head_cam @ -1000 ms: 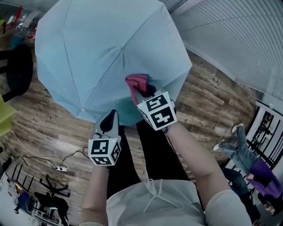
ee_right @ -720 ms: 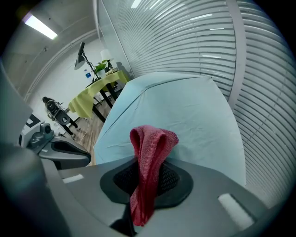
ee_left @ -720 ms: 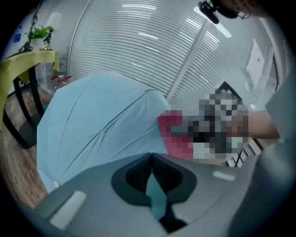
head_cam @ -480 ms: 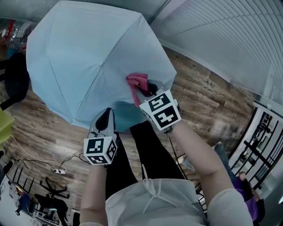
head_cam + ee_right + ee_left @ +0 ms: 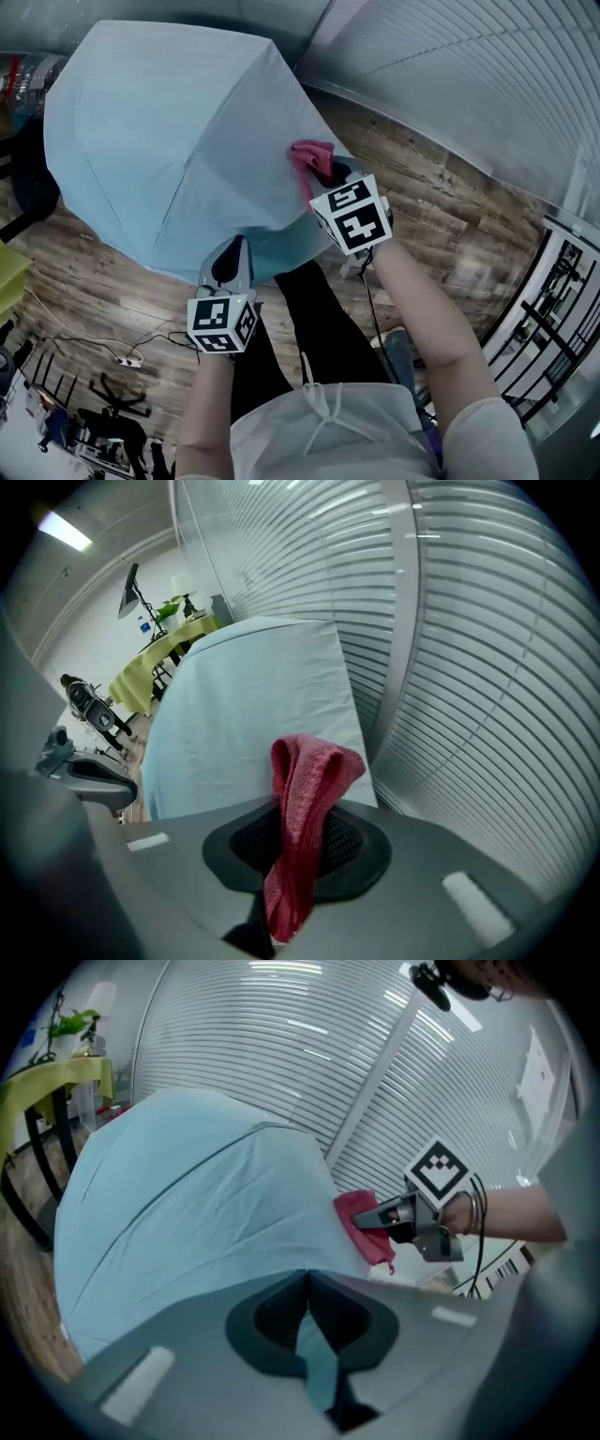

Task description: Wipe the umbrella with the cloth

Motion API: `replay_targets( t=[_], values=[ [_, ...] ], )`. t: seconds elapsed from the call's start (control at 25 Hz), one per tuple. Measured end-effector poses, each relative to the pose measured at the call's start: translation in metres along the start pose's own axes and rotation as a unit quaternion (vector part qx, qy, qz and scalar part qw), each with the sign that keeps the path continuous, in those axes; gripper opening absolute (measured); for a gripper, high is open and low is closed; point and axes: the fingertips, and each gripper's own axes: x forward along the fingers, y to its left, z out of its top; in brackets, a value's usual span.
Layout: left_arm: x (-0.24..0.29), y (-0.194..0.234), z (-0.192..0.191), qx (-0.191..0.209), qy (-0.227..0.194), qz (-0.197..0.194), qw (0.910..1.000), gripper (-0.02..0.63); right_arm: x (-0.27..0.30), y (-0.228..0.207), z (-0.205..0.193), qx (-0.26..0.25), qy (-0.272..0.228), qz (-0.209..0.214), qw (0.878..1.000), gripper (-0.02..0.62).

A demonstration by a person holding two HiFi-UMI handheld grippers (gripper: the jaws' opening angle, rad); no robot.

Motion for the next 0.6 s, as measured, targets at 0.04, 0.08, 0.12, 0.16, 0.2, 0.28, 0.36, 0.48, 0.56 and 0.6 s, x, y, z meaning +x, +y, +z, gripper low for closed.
replay_targets(
  t=[0.04, 0.08, 0.12, 0.16, 0.2, 0.28, 0.36, 0.48, 0.56, 0.6],
  values=[
    [0.004, -0.002, -0.001, 0.001, 0.003, 0.001, 1.0000, 0.006, 0.002, -0.010, -0.002, 0.000, 0.002, -0.005, 1.000, 0.063],
    [0.007, -0.004, -0.001, 0.002, 0.005, 0.001, 1.0000, 0.007, 0.003, -0.020, -0.005, -0.001, 0.005, -0.011, 1.000, 0.063],
    [0.010, -0.006, -0.002, 0.004, 0.007, 0.002, 1.0000, 0.006, 0.004, -0.029, -0.009, -0.003, 0.008, -0.018, 1.000, 0.062],
    [0.013, -0.008, -0.002, 0.006, 0.008, 0.003, 0.9999, 0.006, 0.004, -0.038, -0.012, -0.004, 0.012, -0.025, 1.000, 0.061],
    [0.015, -0.009, -0.002, 0.007, 0.008, 0.005, 0.9999, 0.006, 0.003, -0.045, -0.016, -0.005, 0.016, -0.031, 0.999, 0.061],
    [0.017, -0.012, -0.001, 0.005, 0.006, 0.007, 0.9999, 0.006, 0.002, -0.057, -0.025, -0.003, 0.021, -0.039, 0.999, 0.061],
    [0.020, -0.015, 0.001, 0.005, 0.003, 0.008, 1.0000, 0.006, 0.001, -0.068, -0.033, -0.001, 0.026, -0.049, 0.998, 0.061],
    [0.018, -0.018, 0.002, 0.006, -0.002, 0.007, 1.0000, 0.006, -0.003, -0.081, -0.041, 0.004, 0.034, -0.072, 0.997, 0.061],
    [0.013, -0.020, -0.001, 0.008, 0.000, 0.004, 1.0000, 0.006, -0.009, -0.088, -0.045, 0.000, 0.038, -0.092, 0.995, 0.061],
    [0.010, -0.020, -0.003, 0.010, 0.001, 0.003, 0.9999, 0.007, -0.013, -0.092, -0.046, -0.006, 0.038, -0.104, 0.994, 0.061]
  ],
)
